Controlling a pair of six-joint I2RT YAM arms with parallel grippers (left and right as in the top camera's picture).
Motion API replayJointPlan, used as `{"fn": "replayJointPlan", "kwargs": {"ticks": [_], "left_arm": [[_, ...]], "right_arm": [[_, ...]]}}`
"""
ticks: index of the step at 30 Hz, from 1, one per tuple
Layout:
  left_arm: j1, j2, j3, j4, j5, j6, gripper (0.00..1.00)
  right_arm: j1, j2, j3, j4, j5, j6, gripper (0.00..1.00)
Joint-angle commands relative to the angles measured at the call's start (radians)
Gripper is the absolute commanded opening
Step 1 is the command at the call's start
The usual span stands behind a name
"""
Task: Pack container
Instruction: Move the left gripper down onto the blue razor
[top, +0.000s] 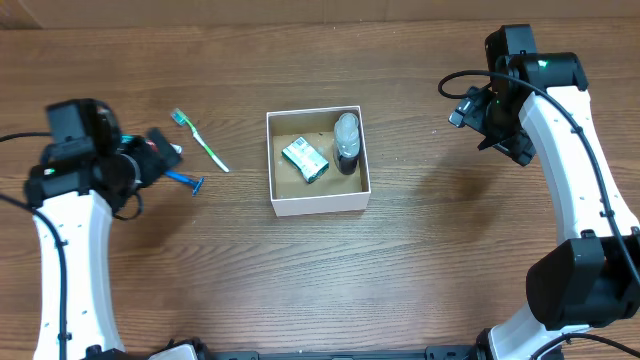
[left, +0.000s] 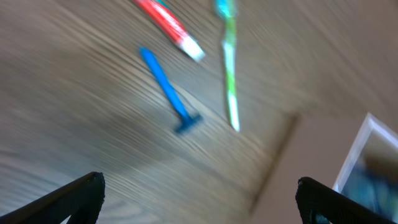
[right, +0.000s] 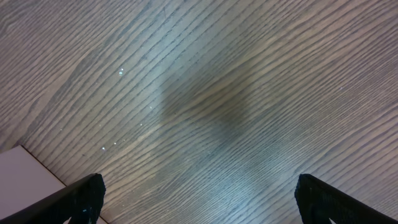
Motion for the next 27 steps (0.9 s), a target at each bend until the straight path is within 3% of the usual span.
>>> {"fn": "replayJointPlan", "kwargs": {"ticks": [1, 7, 17, 27], "left_arm": [[0.01, 0.096, 0.019, 0.021, -0.105, -0.122, 1.0], [0.006, 0.306, 0.019, 0.067, -0.096, -0.189, 0.82], [-0.037, 0.496, 0.019, 0.139, -0.101, -0.192, 0.79], [-0.171, 0.519, 0.019, 0.246, -0.183, -0.192, 0.81]], "right_arm": [[-0.005, -0.012, 0.003, 0.005, -0.001, 0.005, 1.0], [-0.005, -0.012, 0.003, 0.005, -0.001, 0.005, 1.0], [-0.005, -0.012, 0.003, 0.005, -0.001, 0.005, 1.0], [-0.005, -0.012, 0.003, 0.005, -0.001, 0.005, 1.0]]}}
